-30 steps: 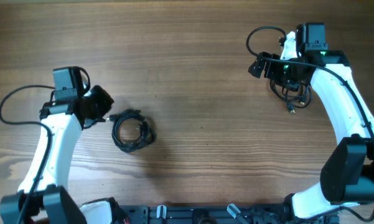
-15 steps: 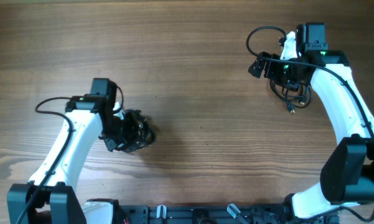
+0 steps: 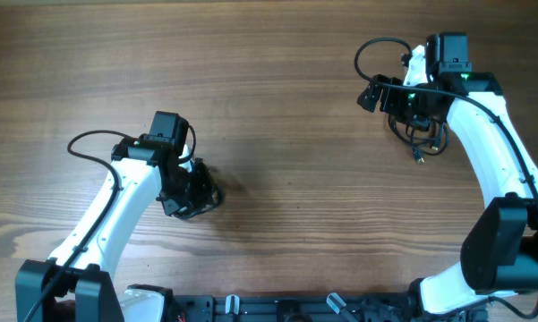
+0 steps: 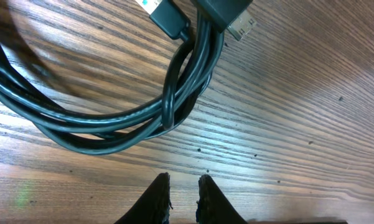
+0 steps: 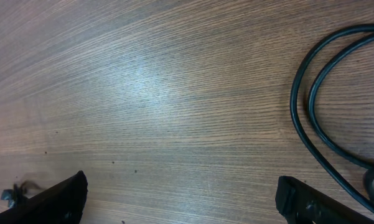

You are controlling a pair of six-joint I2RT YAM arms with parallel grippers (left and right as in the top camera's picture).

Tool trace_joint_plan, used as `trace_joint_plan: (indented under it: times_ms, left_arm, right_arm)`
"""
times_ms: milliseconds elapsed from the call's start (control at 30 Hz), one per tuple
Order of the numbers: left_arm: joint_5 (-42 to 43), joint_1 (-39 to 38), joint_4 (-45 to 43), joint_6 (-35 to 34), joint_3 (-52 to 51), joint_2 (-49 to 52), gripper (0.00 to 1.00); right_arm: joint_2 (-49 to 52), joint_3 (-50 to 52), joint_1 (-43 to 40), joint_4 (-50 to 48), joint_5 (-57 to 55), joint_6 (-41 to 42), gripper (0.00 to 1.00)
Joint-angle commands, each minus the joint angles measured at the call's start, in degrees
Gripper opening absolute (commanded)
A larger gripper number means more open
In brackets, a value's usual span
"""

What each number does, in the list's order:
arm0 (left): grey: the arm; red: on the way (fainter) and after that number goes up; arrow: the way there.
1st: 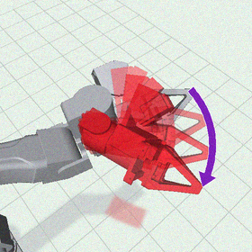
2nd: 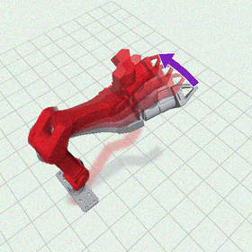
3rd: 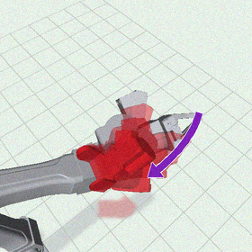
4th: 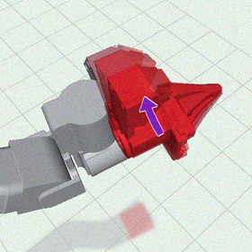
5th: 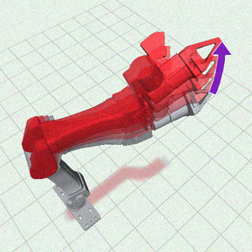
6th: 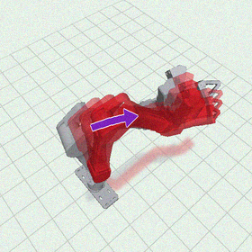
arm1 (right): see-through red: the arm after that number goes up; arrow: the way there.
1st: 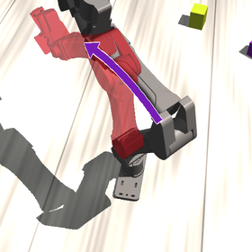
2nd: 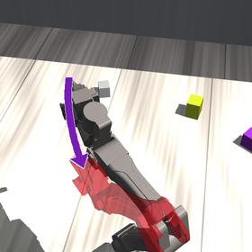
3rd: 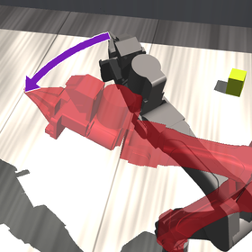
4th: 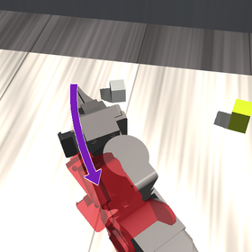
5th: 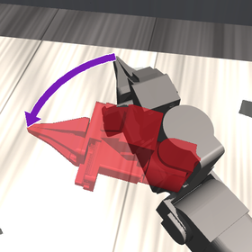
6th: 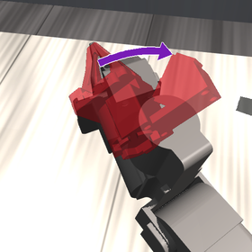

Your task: Untangle cables

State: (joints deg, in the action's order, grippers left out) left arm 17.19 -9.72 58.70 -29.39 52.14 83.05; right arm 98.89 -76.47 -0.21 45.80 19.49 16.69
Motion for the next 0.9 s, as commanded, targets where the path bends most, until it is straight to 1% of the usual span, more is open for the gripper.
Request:
trace_joint_plan:
  times_ms: [0,67,100,133,267,333,467,500,600,667,700,733,867]
  left_arm:
    - [-6.9,-0.2,-2.3,-2.3,0.3,0.2,0.23]
    - [-13.7,-0.2,-3.3,-7.5,0.3,0.2,0.24]
    - [-16.1,-0.2,-4.0,-9.4,0.3,0.2,0.26]
    - [-17.7,-0.2,-4.9,-10.5,0.3,0.2,0.29]
    - [-21.5,-0.2,-9.2,-13.5,0.2,0.3,0.29]
    - [-21.6,-0.2,-11.3,-13.8,-0.1,0.3,0.33]
    - [-21.9,-0.2,-12.5,-13.7,-0.2,0.5,0.36]
    - [-21.8,-0.2,-13.2,-13.7,-0.6,0.5,0.41]
    - [-21.9,-0.2,-15.0,-13.7,-2.1,1.1,0.49]
    - [-22.5,-0.1,-16.8,-13.7,-3.3,1.8,0.56]
    - [-22.9,-0.1,-17.3,-13.7,-3.7,2.2,0.58]
    - [-22.9,-0.1,-17.7,-13.7,-4.0,2.4,0.59]
    - [-22.9,-0.2,-18.8,-13.7,-4.4,4.7,0.60]
  right_arm:
    - [-0.9,0.2,0.0,-0.2,0.9,0.4,1.00]
    - [-0.9,0.2,0.0,-0.2,0.9,0.4,1.00]
    - [-0.9,0.2,0.0,-0.2,0.9,0.4,1.00]
    - [-0.9,0.2,0.0,-0.2,0.9,0.4,1.00]
    - [-0.9,0.2,0.0,-0.2,0.9,0.4,1.00]
    - [-0.9,0.2,0.0,-0.2,0.9,0.4,1.00]
    - [-0.9,0.2,0.0,-0.2,0.9,0.4,1.00]
    - [-0.9,0.2,0.0,-0.2,0.9,0.4,1.00]
    - [-0.9,0.2,0.0,-0.2,0.9,0.4,1.00]
    - [-0.9,0.2,0.0,-0.2,0.9,0.4,1.00]
    - [-0.9,0.2,0.0,-0.2,0.9,0.4,1.00]
    - [-0.9,0.2,0.0,-0.2,0.9,0.4,1.00]
    - [-0.9,0.2,0.0,-0.2,0.9,0.4,1.00]
